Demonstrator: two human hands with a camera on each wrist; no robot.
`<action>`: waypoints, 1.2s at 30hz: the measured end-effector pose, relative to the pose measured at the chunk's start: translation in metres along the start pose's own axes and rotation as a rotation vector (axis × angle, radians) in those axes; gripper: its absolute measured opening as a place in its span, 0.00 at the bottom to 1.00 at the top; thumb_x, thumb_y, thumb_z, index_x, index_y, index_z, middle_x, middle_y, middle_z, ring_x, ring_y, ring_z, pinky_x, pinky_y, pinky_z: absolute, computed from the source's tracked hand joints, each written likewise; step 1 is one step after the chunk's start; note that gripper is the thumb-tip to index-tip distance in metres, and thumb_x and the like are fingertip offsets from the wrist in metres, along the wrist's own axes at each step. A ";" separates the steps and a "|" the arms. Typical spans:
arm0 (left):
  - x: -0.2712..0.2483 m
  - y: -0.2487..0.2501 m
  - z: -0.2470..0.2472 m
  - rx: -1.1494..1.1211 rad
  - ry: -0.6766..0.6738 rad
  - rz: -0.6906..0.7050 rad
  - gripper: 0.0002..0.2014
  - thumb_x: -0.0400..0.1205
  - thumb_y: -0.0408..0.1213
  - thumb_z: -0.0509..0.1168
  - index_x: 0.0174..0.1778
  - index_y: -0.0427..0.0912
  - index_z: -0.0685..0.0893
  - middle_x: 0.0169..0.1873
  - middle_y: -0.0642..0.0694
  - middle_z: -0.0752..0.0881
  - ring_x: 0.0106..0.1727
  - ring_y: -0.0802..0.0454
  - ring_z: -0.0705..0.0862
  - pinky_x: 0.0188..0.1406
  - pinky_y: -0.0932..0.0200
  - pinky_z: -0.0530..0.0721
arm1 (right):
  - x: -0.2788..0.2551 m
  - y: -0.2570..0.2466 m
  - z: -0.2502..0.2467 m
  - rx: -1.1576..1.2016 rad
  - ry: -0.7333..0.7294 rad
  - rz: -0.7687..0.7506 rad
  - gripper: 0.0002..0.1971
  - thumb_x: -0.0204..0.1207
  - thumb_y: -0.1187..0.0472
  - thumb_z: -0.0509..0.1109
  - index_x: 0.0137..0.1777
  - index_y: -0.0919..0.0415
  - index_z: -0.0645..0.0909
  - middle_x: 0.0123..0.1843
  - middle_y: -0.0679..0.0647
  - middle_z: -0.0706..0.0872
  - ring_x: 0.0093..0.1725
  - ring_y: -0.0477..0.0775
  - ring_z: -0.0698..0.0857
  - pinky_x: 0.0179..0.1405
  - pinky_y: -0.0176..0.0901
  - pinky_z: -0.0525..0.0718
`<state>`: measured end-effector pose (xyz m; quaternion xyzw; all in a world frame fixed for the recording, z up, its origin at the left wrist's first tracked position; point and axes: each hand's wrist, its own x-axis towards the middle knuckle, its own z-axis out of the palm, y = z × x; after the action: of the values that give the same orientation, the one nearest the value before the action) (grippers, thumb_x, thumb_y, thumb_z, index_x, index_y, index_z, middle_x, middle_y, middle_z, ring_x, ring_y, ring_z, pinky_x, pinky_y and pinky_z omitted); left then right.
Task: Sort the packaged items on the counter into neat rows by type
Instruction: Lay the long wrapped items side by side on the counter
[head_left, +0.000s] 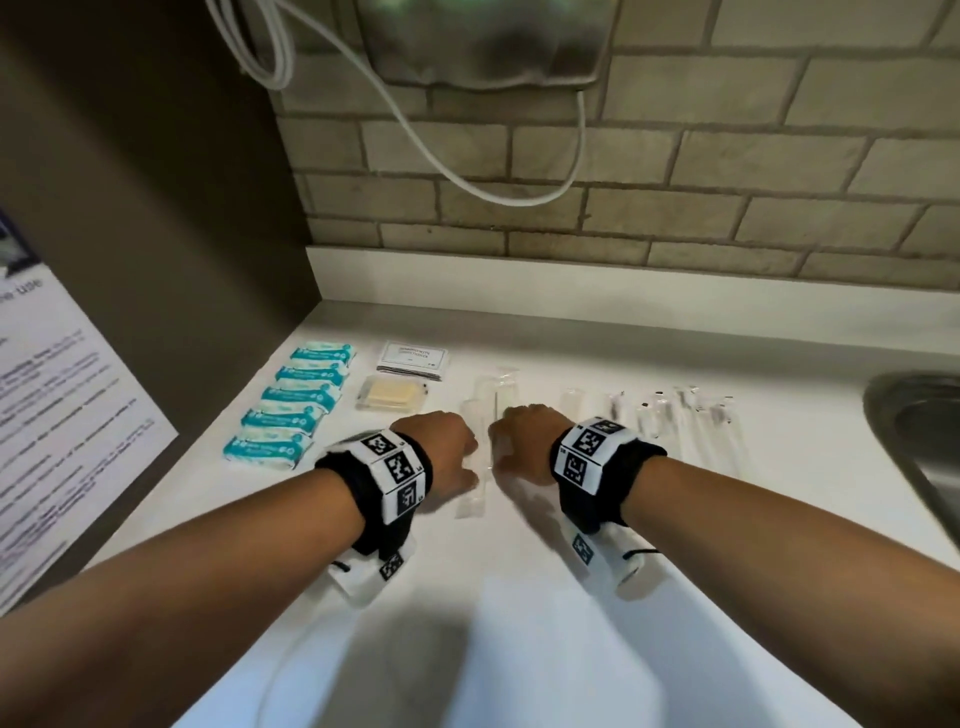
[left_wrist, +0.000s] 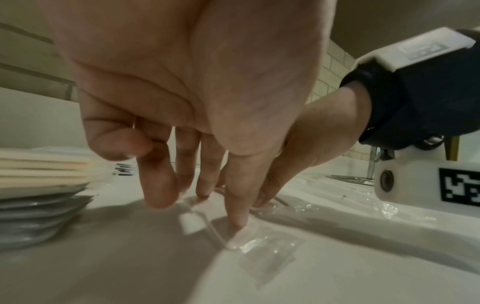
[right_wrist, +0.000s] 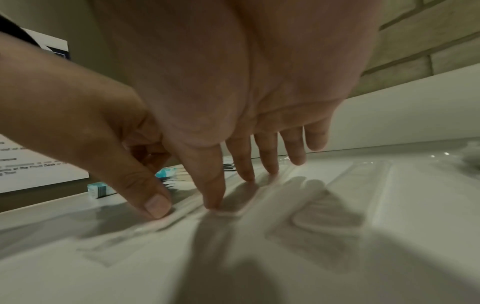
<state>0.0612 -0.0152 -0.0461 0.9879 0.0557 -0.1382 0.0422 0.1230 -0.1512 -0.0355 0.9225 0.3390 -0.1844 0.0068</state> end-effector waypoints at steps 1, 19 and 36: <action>0.001 0.000 0.000 0.016 0.005 0.026 0.18 0.74 0.55 0.66 0.55 0.51 0.86 0.53 0.53 0.88 0.56 0.46 0.87 0.54 0.55 0.84 | 0.000 0.001 0.001 0.010 0.000 0.011 0.17 0.73 0.51 0.67 0.60 0.53 0.83 0.59 0.56 0.83 0.60 0.63 0.83 0.60 0.55 0.83; 0.049 0.030 -0.006 0.030 -0.100 0.265 0.26 0.82 0.52 0.61 0.74 0.45 0.75 0.72 0.44 0.77 0.68 0.42 0.80 0.66 0.45 0.80 | -0.024 0.026 0.008 0.152 0.089 0.303 0.24 0.66 0.49 0.75 0.62 0.55 0.82 0.61 0.56 0.79 0.64 0.60 0.78 0.60 0.54 0.82; 0.021 0.044 -0.006 0.108 -0.029 0.400 0.34 0.68 0.70 0.65 0.65 0.53 0.82 0.56 0.55 0.84 0.56 0.47 0.85 0.55 0.49 0.84 | -0.013 0.054 0.012 0.269 0.129 0.419 0.19 0.80 0.57 0.64 0.71 0.51 0.79 0.70 0.59 0.73 0.66 0.61 0.81 0.65 0.50 0.81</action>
<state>0.0880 -0.0562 -0.0436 0.9780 -0.1496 -0.1441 0.0168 0.1440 -0.2029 -0.0487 0.9751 0.1127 -0.1630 -0.0995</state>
